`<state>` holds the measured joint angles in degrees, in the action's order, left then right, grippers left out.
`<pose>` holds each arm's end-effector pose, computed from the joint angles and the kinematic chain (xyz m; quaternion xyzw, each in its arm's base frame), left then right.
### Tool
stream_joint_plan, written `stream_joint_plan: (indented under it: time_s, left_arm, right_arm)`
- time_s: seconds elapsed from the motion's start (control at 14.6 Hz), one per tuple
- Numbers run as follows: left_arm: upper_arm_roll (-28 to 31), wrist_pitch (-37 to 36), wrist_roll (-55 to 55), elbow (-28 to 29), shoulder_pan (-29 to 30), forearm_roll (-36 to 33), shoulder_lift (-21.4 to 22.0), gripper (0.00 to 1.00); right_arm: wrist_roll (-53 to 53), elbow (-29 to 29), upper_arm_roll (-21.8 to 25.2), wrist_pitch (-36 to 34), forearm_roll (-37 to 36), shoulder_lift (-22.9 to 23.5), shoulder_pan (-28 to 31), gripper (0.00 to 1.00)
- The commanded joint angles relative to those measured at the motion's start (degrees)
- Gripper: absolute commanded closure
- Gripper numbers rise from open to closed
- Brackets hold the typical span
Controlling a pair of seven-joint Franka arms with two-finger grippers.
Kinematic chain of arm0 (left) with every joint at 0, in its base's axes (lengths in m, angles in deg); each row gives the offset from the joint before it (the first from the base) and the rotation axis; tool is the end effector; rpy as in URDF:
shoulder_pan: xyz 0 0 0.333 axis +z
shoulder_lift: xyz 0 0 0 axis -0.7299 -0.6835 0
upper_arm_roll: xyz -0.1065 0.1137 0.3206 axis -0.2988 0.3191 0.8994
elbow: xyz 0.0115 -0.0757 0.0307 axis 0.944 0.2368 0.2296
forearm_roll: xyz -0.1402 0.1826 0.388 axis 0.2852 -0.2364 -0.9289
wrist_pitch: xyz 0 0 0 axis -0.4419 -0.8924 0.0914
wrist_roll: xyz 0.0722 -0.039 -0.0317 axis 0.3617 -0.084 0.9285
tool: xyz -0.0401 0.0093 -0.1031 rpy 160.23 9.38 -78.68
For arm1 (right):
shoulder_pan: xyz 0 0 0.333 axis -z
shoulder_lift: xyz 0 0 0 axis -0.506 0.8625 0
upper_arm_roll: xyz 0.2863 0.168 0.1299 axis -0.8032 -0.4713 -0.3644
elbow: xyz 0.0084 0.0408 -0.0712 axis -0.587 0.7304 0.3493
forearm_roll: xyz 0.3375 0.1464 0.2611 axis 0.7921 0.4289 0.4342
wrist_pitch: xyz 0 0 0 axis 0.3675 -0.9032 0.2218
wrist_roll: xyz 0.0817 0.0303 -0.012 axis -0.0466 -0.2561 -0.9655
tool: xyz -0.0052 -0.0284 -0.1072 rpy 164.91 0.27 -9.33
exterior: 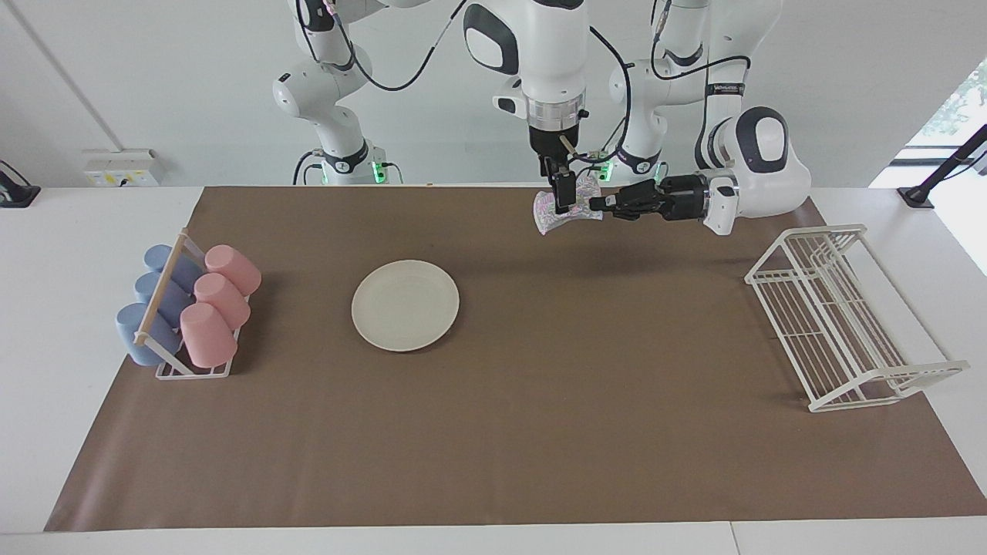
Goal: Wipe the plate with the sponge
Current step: 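Carry the sponge with the left gripper while the right gripper approaches it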
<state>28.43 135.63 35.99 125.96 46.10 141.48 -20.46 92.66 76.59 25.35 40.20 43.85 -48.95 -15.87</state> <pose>0.5236 -0.1435 0.4474 0.7154 0.1249 -0.1414 0.6728 0.5273 0.5181 0.6079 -0.7621 0.6445 0.0446 0.0423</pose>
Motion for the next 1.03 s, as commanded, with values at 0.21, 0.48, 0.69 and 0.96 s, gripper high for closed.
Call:
stream_joint_plan:
  time_s: [0.21, 0.48, 0.69, 0.96]
  left_arm:
    - [0.71, 0.56, -1.13, 2.63, -1.24, 1.55, 2.45, 1.00]
    - [0.79, -0.23, -1.13, 2.71, -1.24, 1.55, 2.53, 1.00]
    - [0.79, -0.41, -1.13, 2.71, -1.24, 1.55, 2.53, 1.00]
    - [0.79, -0.58, -1.13, 2.71, -1.15, 1.55, 2.62, 1.00]
  right_arm:
    - [-1.98, -1.55, -0.07, 1.56, 3.06, 0.97, 0.74, 0.00]
    - [-2.25, -0.68, 0.11, 3.67, 3.77, 0.97, 1.18, 0.00]
    - [-3.21, 1.95, 0.20, 4.55, 3.68, 0.36, 1.71, 0.00]
    - [-3.30, 1.79, 0.20, 3.41, 3.77, 0.27, 1.71, 0.26]
